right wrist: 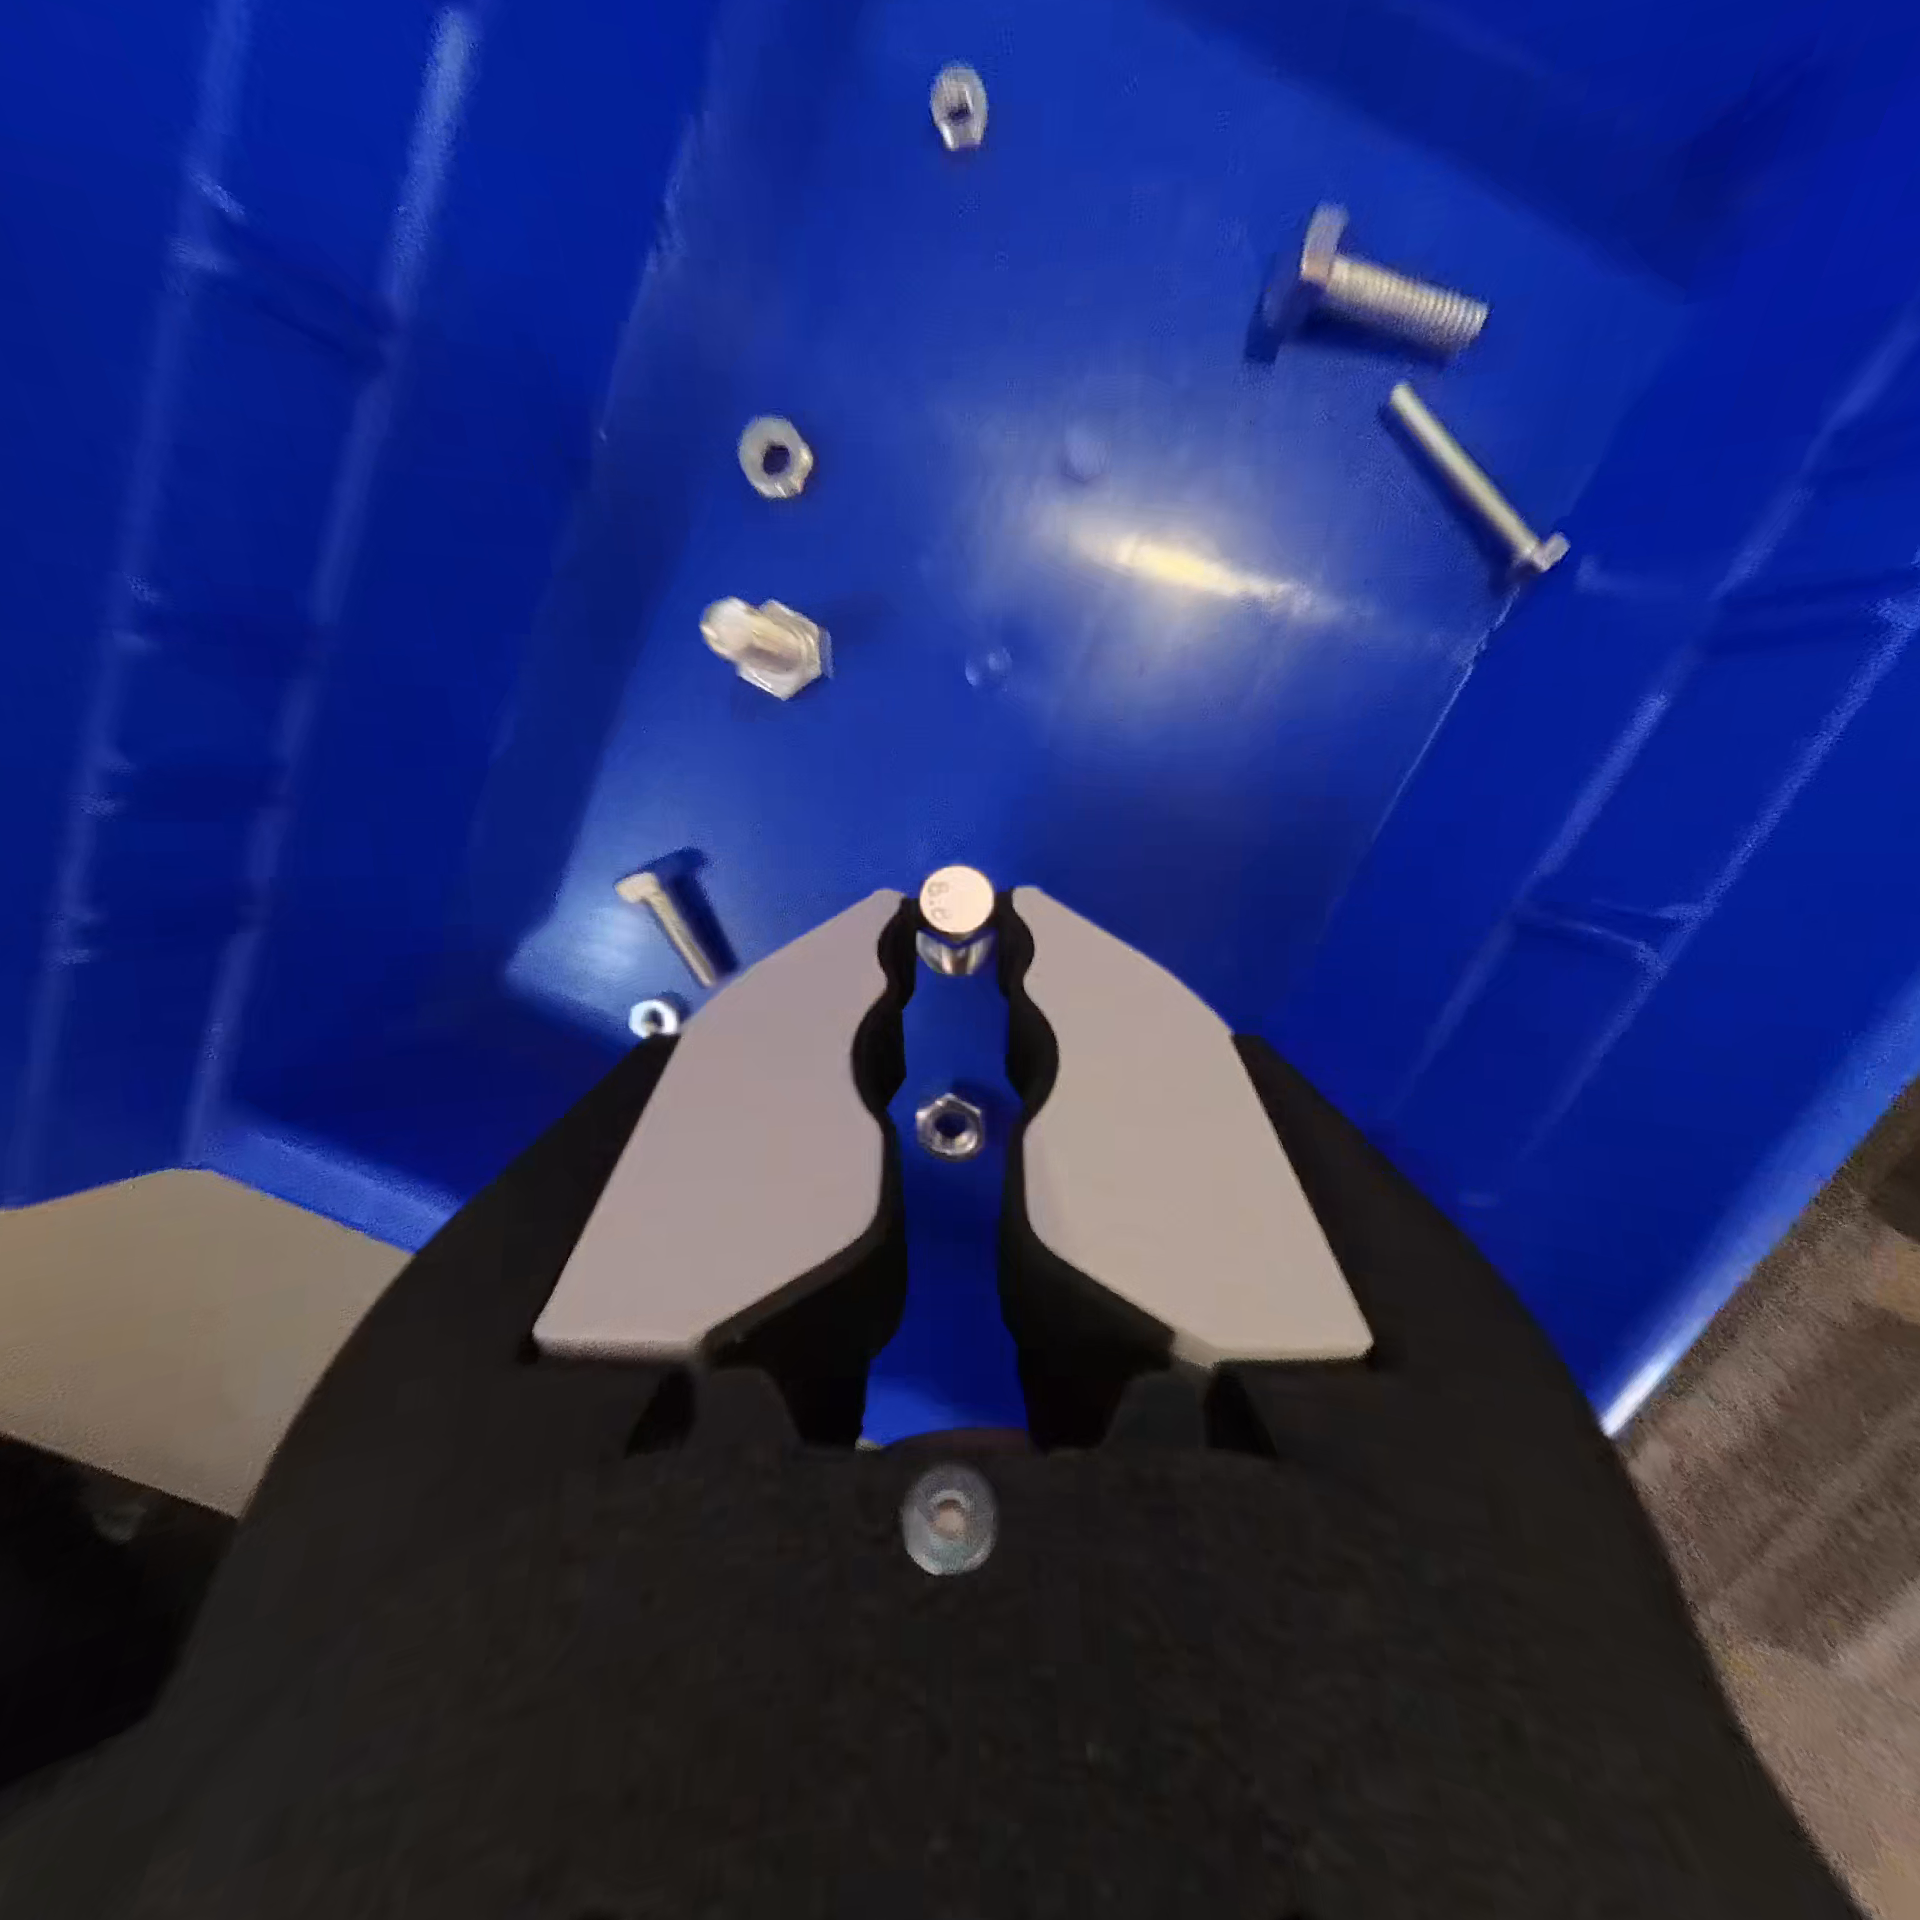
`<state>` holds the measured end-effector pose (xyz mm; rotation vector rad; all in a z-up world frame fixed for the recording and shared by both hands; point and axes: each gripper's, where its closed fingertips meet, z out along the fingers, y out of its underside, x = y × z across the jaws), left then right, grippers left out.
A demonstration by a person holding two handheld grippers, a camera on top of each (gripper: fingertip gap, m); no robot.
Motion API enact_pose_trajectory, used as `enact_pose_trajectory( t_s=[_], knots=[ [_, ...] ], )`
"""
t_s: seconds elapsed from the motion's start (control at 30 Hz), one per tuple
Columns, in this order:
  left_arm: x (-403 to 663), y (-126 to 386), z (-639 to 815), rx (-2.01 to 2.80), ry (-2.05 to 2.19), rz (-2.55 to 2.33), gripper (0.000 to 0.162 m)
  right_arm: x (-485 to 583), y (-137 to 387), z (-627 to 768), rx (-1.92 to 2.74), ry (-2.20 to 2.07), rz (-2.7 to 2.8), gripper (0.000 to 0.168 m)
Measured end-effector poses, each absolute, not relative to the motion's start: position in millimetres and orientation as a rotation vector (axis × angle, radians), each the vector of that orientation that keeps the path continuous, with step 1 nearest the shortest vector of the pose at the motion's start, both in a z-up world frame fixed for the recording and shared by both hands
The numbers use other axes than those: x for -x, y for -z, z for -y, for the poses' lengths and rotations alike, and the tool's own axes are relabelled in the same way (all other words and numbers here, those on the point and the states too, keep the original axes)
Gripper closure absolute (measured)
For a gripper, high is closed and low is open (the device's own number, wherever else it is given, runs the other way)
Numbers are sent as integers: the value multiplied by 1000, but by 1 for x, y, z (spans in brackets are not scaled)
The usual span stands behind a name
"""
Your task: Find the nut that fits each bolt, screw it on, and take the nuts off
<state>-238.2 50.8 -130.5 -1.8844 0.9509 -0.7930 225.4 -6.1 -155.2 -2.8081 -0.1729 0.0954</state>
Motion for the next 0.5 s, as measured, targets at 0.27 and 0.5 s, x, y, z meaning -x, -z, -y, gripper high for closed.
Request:
enact_pose_trajectory(
  t_s=[0.27,0.5],
  knots=[
    [231,136,-44,1891,805,-990,129,-261,150,-11,2768,180,42,120],
    [235,132,-49,1883,795,-962,129,-170,25,-39,2182,-33,93,122]
  ],
)
